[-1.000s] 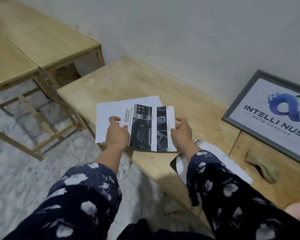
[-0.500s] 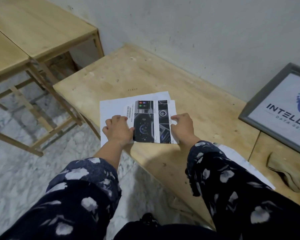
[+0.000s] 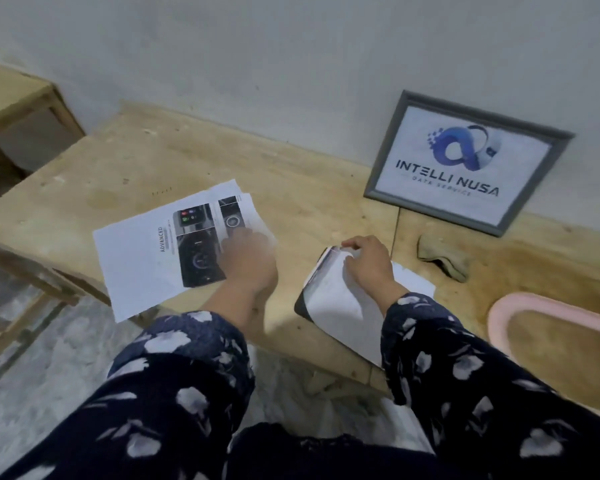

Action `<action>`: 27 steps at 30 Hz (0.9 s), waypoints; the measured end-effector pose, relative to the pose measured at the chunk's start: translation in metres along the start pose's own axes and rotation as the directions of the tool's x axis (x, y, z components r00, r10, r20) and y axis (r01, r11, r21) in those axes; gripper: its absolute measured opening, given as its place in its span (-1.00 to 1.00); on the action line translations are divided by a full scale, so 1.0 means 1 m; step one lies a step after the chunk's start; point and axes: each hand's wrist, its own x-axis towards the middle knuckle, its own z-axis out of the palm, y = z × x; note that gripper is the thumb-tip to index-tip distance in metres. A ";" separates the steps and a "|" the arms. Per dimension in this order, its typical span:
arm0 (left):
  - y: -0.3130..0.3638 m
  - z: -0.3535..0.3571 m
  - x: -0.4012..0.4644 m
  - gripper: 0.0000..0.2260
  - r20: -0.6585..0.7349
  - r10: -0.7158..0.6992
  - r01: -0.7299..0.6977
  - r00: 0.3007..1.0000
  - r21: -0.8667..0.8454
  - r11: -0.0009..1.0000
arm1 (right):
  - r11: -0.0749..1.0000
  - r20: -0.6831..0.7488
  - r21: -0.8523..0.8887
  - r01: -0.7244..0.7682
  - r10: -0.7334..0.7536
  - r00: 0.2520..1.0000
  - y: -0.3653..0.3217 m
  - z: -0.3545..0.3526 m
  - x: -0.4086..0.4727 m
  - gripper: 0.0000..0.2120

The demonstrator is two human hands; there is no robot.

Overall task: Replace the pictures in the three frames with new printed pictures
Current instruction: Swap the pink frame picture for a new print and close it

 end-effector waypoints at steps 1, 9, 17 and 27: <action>0.013 0.007 -0.003 -0.68 0.030 0.033 -0.033 0.999 0.003 0.999 | 0.999 -0.025 -0.009 -0.041 0.041 0.999 0.015 -0.012 -0.007 -0.65; 0.071 0.048 -0.021 -0.50 0.252 0.158 -0.202 0.955 0.161 0.966 | 0.914 -0.088 -0.168 -0.369 0.359 0.929 0.083 -0.071 -0.062 -0.51; 0.079 0.059 -0.032 -0.41 0.244 0.127 -0.183 0.961 0.224 0.957 | 0.902 -0.054 -0.132 -0.410 0.407 0.912 0.093 -0.068 -0.076 -0.40; 0.082 0.061 -0.044 -0.38 0.074 0.089 -0.096 0.993 0.086 0.992 | 0.927 -0.143 -0.052 -0.372 0.361 0.921 0.093 -0.061 -0.084 -0.59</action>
